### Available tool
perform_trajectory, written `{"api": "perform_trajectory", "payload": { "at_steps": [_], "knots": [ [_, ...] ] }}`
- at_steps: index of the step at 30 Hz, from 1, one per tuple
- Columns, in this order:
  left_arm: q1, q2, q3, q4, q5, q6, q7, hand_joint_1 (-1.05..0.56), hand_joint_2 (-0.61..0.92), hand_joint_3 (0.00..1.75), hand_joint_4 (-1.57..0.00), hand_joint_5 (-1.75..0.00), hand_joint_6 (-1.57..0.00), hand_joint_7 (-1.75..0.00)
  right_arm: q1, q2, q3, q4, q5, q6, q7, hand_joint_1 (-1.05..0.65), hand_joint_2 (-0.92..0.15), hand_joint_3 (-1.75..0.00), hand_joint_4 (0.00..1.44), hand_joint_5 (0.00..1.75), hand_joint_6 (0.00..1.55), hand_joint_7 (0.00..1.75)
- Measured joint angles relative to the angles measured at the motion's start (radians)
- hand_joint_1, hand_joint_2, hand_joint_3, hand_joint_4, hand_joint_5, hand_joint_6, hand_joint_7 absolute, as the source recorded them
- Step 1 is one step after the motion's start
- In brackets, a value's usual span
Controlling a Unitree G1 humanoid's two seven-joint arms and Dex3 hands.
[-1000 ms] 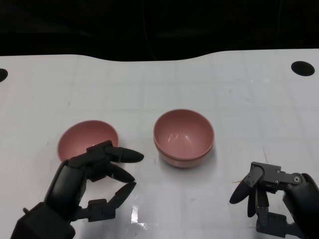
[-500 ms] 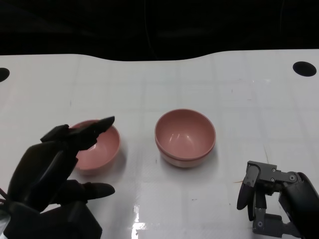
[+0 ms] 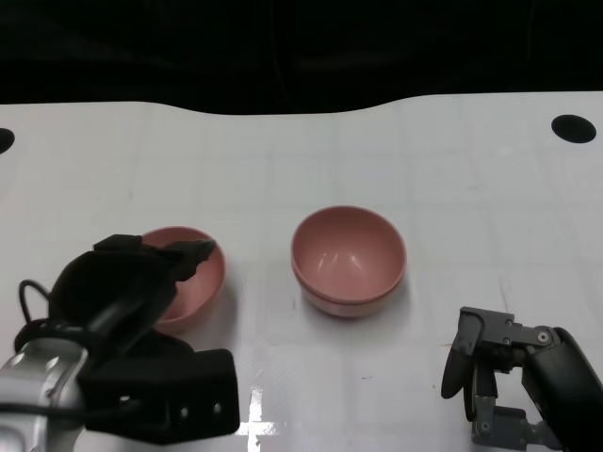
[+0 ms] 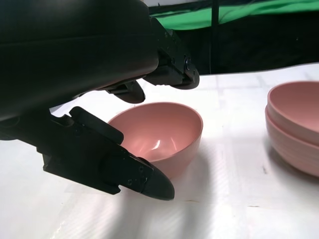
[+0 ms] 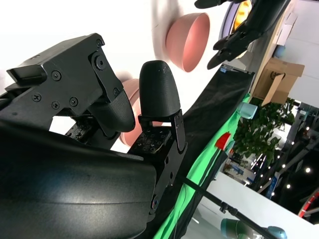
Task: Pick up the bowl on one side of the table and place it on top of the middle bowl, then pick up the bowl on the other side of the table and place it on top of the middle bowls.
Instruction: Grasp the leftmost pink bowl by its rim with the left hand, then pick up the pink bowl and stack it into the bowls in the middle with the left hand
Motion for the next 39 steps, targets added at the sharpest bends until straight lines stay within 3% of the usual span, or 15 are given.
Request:
{"api": "perform_trajectory", "payload": {
  "at_steps": [2,3,5,7,9,12,13,15,18,21,24,28,30,36,39],
  "knots": [
    [-0.05,0.004,-0.037,0.082,0.026,0.016,-0.013,-0.43,0.92,0.01,-0.5,-0.22,-0.5,-0.02,-0.003,0.004,0.003,-0.001,-0.008,0.001,-0.001,-0.05,-0.18,-1.7,0.96,1.75,0.83,1.6],
    [-0.075,0.006,-0.055,0.126,0.03,0.014,-0.016,-0.4,0.92,0.01,-0.61,-0.3,-0.53,-0.02,-0.002,0.006,0.003,-0.002,-0.01,0.001,0.0,-0.06,-0.18,-1.7,0.96,1.75,0.83,1.6],
    [-0.112,0.011,-0.083,0.199,0.03,0.005,-0.015,-0.37,0.92,0.01,-0.58,-0.48,-0.56,-0.01,-0.002,0.01,0.005,-0.003,-0.011,0.003,0.0,-0.06,-0.18,-1.7,0.96,1.75,0.84,1.6],
    [-0.144,0.014,-0.106,0.262,0.023,-0.017,-0.004,-0.31,0.92,0.14,-0.62,-1.28,-0.75,-0.07,0.0,0.014,0.005,-0.007,-0.011,0.011,0.001,-0.06,-0.18,-1.7,0.96,1.75,0.84,1.59],
    [-0.167,0.015,-0.117,0.321,0.012,-0.048,0.024,-0.31,0.92,0.19,-0.68,-1.46,-0.95,-0.15,0.002,0.019,0.007,-0.017,-0.012,0.017,0.001,-0.06,-0.18,-1.71,0.96,1.75,0.84,1.59],
    [-0.196,0.019,-0.13,0.392,0.002,-0.102,0.098,-0.3,0.92,0.21,-0.8,-1.68,-1.1,-0.24,0.002,0.021,0.009,-0.023,-0.015,0.018,0.001,-0.06,-0.18,-1.71,0.96,1.75,0.84,1.58],
    [-0.201,0.02,-0.133,0.403,-0.004,-0.116,0.126,-0.29,0.92,0.21,-0.85,-1.72,-0.97,-0.63,0.002,0.021,0.009,-0.023,-0.016,0.018,0.001,-0.05,-0.18,-1.7,0.96,1.75,0.84,1.58],
    [-0.204,0.02,-0.134,0.414,-0.014,-0.141,0.186,-0.29,0.91,0.21,-0.9,-1.74,-0.83,-0.87,0.002,0.022,0.009,-0.023,-0.02,0.018,0.001,-0.06,-0.18,-1.7,0.96,1.75,0.84,1.58],
    [-0.213,0.02,-0.134,0.424,-0.027,-0.179,0.274,-0.26,0.85,0.31,-0.89,-1.75,-0.67,-1.46,0.002,0.023,0.009,-0.023,-0.026,0.018,0.0,-0.06,-0.18,-1.7,0.96,1.75,0.84,1.57],
    [-0.223,0.02,-0.134,0.427,-0.046,-0.214,0.339,-0.26,0.83,0.34,-0.88,-1.75,-0.63,-1.57,0.002,0.024,0.009,-0.023,-0.026,0.017,0.001,-0.05,-0.18,-1.7,0.96,1.75,0.84,1.57],
    [-0.232,0.02,-0.127,0.436,-0.065,-0.263,0.42,-0.24,0.73,0.58,-0.82,-1.75,-0.73,-1.35,0.002,0.027,0.009,-0.023,-0.026,0.018,0.001,-0.05,-0.17,-1.7,0.97,1.75,0.85,1.57],
    [-0.263,0.019,-0.112,0.437,-0.079,-0.303,0.486,-0.24,0.67,0.69,-0.82,-1.75,-0.7,-1.41,0.002,0.031,0.009,-0.023,-0.026,0.02,0.001,-0.06,-0.17,-1.7,0.96,1.75,0.85,1.56],
    [-0.27,0.019,-0.106,0.429,-0.094,-0.317,0.49,-0.22,0.64,0.72,-0.82,-1.75,-0.64,-1.65,0.002,0.032,0.009,-0.023,-0.026,0.02,0.0,-0.06,-0.17,-1.71,0.96,1.75,0.85,1.56],
    [-0.339,0.007,-0.106,0.395,-0.17,-0.442,0.469,-0.22,0.61,0.79,-0.8,-1.73,-0.8,-1.23,0.002,0.032,0.009,-0.023,-0.028,0.019,0.0,-0.06,-0.17,-1.71,0.96,1.75,0.86,1.56],
    [-0.399,-0.015,-0.12,0.393,-0.2,-0.494,0.421,-0.24,0.62,0.77,-0.83,-1.63,-0.88,-1.05,0.002,0.032,0.009,-0.023,-0.036,0.019,0.0,-0.07,-0.17,-1.71,0.97,1.75,0.85,1.56]
  ]
}}
